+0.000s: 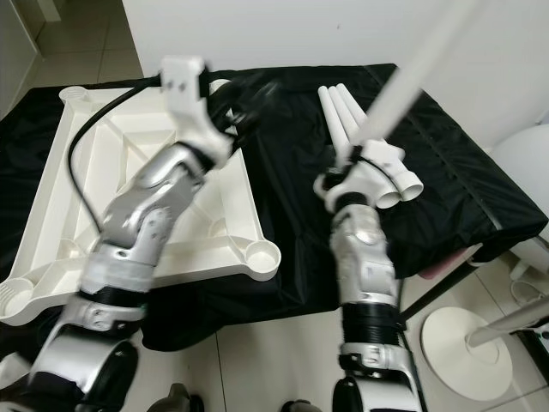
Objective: Building children table
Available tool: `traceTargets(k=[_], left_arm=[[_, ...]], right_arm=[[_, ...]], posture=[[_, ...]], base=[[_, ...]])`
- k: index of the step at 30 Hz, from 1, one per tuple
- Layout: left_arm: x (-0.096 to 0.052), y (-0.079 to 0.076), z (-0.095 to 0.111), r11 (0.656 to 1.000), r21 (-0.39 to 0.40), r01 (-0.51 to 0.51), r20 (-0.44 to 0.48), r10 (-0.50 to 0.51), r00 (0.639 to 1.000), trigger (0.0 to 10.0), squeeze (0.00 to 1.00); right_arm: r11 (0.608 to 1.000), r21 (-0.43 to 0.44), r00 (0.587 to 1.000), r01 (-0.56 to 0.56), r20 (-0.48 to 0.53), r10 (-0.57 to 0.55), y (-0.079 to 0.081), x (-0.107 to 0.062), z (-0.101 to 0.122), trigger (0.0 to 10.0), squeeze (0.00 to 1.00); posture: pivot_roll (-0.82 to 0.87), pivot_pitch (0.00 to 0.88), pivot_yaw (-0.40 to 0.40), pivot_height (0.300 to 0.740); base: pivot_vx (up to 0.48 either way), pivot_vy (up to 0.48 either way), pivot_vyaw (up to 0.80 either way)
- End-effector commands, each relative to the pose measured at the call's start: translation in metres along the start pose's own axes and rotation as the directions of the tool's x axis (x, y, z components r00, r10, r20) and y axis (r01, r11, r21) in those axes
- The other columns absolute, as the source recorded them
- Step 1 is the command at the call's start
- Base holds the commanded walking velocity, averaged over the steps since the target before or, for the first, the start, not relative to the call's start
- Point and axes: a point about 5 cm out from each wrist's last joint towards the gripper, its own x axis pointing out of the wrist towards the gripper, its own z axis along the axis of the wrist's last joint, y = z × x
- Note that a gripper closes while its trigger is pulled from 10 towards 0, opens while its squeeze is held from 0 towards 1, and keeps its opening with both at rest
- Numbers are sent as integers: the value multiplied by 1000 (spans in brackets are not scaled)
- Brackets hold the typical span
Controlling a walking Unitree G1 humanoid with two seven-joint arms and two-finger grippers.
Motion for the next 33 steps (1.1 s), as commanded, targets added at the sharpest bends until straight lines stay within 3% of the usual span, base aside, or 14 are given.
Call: traceTargets(k=[1,3,5,8,11,15,17,18,19,24,31,33], left_arm=[[-9,-9,-10,983,91,158,-55,-154,987,10000,0],[-9,-9,-10,983,91,158,-55,-154,987,10000,0],[-28,-7,-29,959,144,244,-163,-220,962,10000,0],[-28,-7,-29,959,144,244,-163,-220,962,10000,0],[-64,-3,-63,883,230,410,-393,-301,869,10000,0],[-76,1,-72,864,223,452,-463,-314,829,10000,0],[-89,10,-78,861,212,461,-533,-294,794,10000,0],[-97,14,-82,844,226,487,-581,-284,762,10000,0],[-97,14,-82,844,226,487,-581,-284,762,10000,0],[-111,27,-95,792,278,543,-700,-220,679,10000,0],[-111,32,-99,788,309,532,-715,-176,676,10000,0],[-110,31,-102,763,332,554,-727,-167,666,10000,0]], right_arm=[[1000,19,1000,-15,25,14,-3,-2,6,10000,0],[1000,19,1000,-15,25,14,-3,-2,6,10000,0],[1000,5,1000,-10,29,10,-9,-3,9,10000,0],[1000,5,1000,-10,29,10,-9,-3,9,10000,0],[1000,-8,999,-1,38,2,-12,-4,11,10000,0],[1000,-13,999,-3,41,3,-12,-5,11,10000,0],[1000,-13,999,-5,41,5,-12,-6,10,10000,0],[1000,-17,999,-5,38,6,-12,-6,10,10000,0],[1000,-17,999,-5,38,6,-12,-6,10,10000,0],[1000,5,999,-7,44,7,-12,-6,11,10000,0],[1000,-1,999,-20,49,20,-11,-5,12,10000,0],[1000,0,999,-15,51,15,-12,-6,13,10000,0]], posture=[[39,84,8,740],[39,84,8,740],[39,85,8,740],[39,85,8,740],[40,87,8,740],[40,87,8,740],[39,87,8,740],[41,89,6,740],[41,89,6,740],[43,90,-1,740],[43,90,-1,740],[37,90,-3,740]], base=[[0,0,0],[0,0,0],[0,0,0],[0,0,0],[0,0,0],[0,0,0],[0,0,0],[0,0,0],[0,0,0],[0,0,0],[0,0,0],[0,0,0]])
